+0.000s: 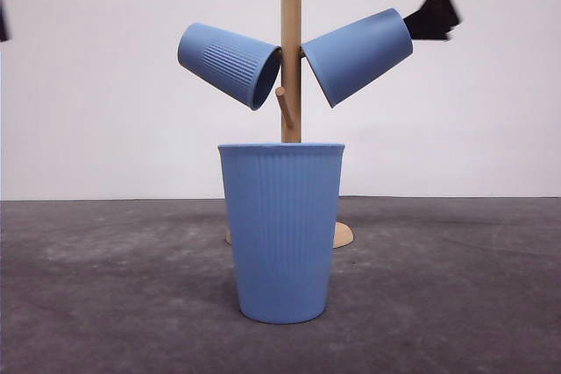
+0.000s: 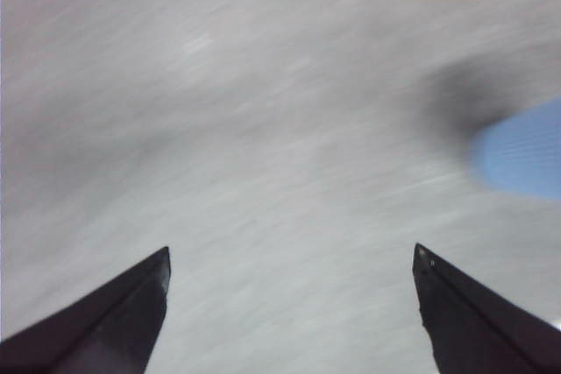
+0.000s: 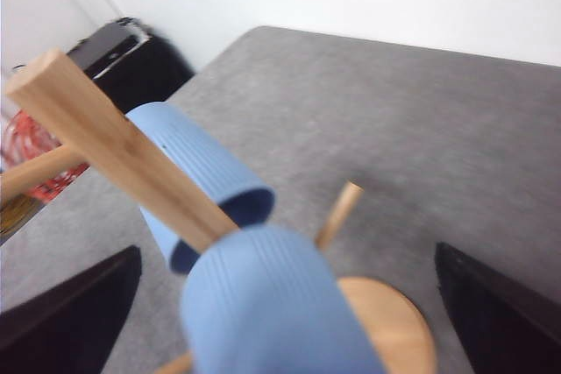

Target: Place three cups

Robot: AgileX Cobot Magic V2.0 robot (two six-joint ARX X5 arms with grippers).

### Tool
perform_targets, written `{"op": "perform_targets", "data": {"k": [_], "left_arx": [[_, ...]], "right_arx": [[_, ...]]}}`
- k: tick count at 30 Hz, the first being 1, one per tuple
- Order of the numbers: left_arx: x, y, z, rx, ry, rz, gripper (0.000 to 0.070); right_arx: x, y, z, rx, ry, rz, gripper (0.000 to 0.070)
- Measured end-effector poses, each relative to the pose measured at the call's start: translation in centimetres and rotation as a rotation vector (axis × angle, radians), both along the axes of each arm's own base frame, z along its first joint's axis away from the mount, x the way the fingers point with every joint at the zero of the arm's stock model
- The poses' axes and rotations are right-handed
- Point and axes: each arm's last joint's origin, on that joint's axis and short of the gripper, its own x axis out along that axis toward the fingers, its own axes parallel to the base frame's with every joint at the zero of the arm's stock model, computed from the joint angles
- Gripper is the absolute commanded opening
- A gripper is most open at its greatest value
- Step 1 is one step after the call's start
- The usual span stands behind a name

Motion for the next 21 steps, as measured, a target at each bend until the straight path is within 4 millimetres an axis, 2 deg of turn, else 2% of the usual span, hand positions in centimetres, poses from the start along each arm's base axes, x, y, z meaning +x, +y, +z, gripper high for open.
{"op": "perform_targets", "data": {"k": [4, 7, 9, 15, 21], "left_arx": [[0.5, -1.7, -0.3, -0.09, 0.017, -0.105, 0.0512], [1.6, -3.6, -0.9, -0.106, 0.021, -0.176, 0.0512], [2.4, -5.1, -1.5, -0.116, 0.022, -0.214, 0.0512], [4.3, -9.6, -4.0, -0.125, 0.063, -0.301, 0.0512], [5.3, -13.3, -7.3, -0.099, 0.134, -0.359, 0.0512]], "right_arx": [[-5.0, -2.4, 3.5, -0.091, -0.032, -0.095, 0.0693], [-9.0, -2.8, 4.7, -0.201, 0.007, -0.134, 0.0687], [-10.8, -2.8, 4.6, -0.257, 0.066, -0.123, 0.0684], [-14.6, -1.9, 2.5, -0.309, 0.195, -0.042, 0.0681], [-19.5, -1.2, 1.2, -0.305, 0.183, 0.008, 0.0604]]}}
